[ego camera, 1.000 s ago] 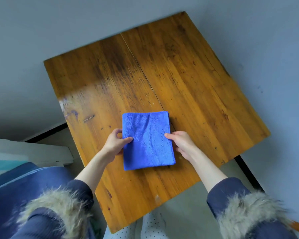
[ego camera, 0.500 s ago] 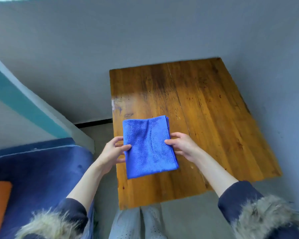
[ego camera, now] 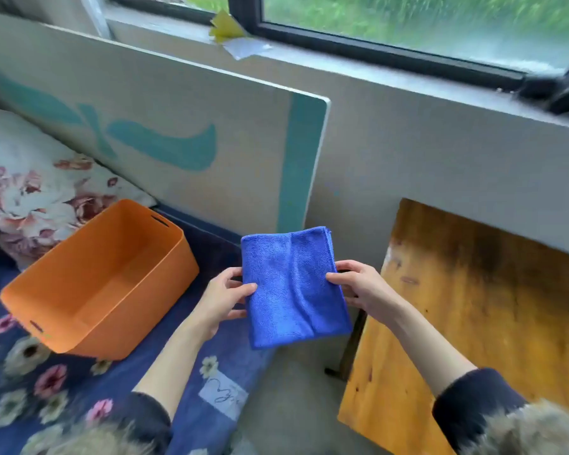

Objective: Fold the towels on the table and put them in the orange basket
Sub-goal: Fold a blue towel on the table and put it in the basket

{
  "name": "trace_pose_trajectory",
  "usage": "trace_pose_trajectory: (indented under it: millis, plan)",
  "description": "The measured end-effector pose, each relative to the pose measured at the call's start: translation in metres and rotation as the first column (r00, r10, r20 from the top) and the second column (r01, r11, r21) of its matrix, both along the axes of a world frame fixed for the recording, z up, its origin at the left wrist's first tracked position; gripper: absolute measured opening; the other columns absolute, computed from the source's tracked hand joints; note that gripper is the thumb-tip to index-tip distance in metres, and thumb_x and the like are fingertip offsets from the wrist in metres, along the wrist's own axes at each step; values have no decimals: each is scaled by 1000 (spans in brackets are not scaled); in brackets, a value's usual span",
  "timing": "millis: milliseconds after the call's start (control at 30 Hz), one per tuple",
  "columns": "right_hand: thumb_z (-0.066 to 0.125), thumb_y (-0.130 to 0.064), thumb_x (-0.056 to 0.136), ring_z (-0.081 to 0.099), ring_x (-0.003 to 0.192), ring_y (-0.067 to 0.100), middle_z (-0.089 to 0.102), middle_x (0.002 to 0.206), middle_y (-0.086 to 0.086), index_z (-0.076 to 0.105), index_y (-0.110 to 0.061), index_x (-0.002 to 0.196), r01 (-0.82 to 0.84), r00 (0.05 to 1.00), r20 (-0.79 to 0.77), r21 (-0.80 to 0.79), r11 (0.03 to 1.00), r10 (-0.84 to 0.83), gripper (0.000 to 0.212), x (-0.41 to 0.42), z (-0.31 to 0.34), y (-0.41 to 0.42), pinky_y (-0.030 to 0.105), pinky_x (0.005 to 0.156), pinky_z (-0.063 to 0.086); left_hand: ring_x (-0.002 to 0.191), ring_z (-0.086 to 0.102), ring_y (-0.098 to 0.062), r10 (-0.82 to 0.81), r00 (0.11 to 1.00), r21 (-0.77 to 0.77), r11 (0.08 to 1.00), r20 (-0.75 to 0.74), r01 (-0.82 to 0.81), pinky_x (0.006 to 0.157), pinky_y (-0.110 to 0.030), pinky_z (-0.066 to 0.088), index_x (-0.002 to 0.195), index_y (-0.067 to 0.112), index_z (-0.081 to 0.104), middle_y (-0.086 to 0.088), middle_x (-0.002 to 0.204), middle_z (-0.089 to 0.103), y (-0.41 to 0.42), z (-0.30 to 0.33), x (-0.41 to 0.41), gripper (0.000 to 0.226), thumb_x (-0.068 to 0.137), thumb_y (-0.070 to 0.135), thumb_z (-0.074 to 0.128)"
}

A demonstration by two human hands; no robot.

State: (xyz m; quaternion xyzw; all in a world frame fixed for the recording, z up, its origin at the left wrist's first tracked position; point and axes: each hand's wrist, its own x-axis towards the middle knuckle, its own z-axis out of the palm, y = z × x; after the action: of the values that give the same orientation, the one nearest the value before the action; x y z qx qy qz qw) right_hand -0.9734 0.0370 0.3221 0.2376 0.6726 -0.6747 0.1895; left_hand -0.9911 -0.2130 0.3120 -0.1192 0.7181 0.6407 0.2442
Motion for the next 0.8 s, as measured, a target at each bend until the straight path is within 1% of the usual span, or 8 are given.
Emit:
trace_pose_trajectory:
  millis: [67,167,267,433,533,633,767,800]
  plan:
    - [65,-10,82,65,70,10,70,88,1,63,-14,100,-77,997,1,-6,997,77,18,-23,-1,-42,24,62,48,80,63,-17,76,997,5,997,4,-76,57,-26,54,100,24,59,-11,100,63,-43,0,-1,19,87,10,61]
    - [66,-11,81,65,73,14,70,91,3,63,-12,103,-204,978,32,16,979,204,22,-55,-8,-112,25,61,48,74,63,-13,203,979,10,979,31,-203,56,-26,54,99,23,58,-5,97,65,-109,-6,0,18,87,10,61]
    - [67,-12,80,64,69,12,70,88,1,64,-14,102,-315,948,68,38,949,312,22,-84,-18,-180,23,58,47,75,61,-15,337,940,5,941,59,-338,65,-32,56,97,22,57,0,95,65,-168,-16,0,17,88,9,60]
    - [65,-12,82,64,80,18,70,101,8,65,-14,103,-465,883,96,39,885,460,21,-135,-32,-277,28,67,47,72,58,-8,534,842,-44,846,78,-532,55,-23,48,91,28,54,4,92,62,-243,-32,-10,17,88,13,60]
    - [65,-15,83,63,94,21,67,108,7,64,-16,103,-548,836,94,71,834,541,21,-172,-39,-326,34,77,47,73,58,-6,630,773,-66,777,75,-626,57,-24,43,100,28,51,7,93,61,-279,-45,-29,19,88,15,60]
    - [63,-18,85,64,92,21,67,107,8,63,-16,106,-625,780,80,124,770,620,21,-216,-54,-374,34,71,49,80,60,-10,697,712,-86,717,84,-692,62,-28,48,109,26,49,4,97,61,-312,-64,-56,25,88,16,60]
    - [62,-18,87,63,92,18,66,106,5,61,-18,102,-697,717,135,124,706,684,15,-262,-95,-434,30,66,50,74,61,-11,771,631,-174,636,90,-752,58,-29,50,94,29,52,2,87,59,-351,-109,-89,17,88,14,59]
    - [62,-17,87,62,92,18,66,105,5,62,-19,99,-714,700,158,118,690,697,13,-270,-111,-446,31,69,49,73,60,-14,785,613,-219,616,89,-757,58,-30,49,96,27,52,3,84,58,-359,-125,-95,16,87,15,59]
